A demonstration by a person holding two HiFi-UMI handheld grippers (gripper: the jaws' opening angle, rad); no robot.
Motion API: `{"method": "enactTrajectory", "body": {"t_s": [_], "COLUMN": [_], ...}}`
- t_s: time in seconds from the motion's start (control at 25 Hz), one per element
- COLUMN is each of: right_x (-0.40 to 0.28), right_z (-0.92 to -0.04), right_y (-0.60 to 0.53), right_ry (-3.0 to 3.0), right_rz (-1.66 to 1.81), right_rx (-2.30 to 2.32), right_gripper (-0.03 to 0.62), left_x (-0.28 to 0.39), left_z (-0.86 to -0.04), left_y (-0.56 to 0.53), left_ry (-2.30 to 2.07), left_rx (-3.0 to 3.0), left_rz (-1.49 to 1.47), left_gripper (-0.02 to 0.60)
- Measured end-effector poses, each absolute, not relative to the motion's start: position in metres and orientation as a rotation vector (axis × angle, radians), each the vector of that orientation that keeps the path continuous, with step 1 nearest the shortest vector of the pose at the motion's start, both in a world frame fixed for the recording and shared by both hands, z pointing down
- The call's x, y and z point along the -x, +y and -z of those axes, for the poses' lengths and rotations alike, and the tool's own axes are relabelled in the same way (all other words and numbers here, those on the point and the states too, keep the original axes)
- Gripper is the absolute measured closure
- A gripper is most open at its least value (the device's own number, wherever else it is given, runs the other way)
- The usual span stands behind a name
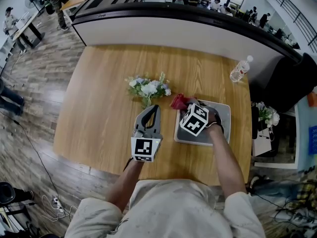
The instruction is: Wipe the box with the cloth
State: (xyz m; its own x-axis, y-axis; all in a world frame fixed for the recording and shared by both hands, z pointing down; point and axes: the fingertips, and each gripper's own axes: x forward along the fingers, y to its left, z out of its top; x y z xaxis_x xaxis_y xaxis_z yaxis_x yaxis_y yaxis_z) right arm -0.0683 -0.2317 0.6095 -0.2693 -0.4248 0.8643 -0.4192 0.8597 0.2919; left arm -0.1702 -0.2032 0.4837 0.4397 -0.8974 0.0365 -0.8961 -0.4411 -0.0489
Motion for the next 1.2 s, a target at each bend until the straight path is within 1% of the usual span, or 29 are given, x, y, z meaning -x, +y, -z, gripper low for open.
{"method": "enactTrajectory", "body": {"t_s": [1.2], "right_x": [0.075], "right_z": [-0.609], "right_y": [-0.170], "right_ry": [-1.874], "right_rz": [-0.038], "right_rx": [-0.491], "right_gripper": [0.528], "left_x": [0.168], "left_z": [-0.487], "left_y": [-0.203], "left_ry": [1.646], "left_rx": [2.656], "left_rz": [0.088], "left_gripper": [0.568]}}
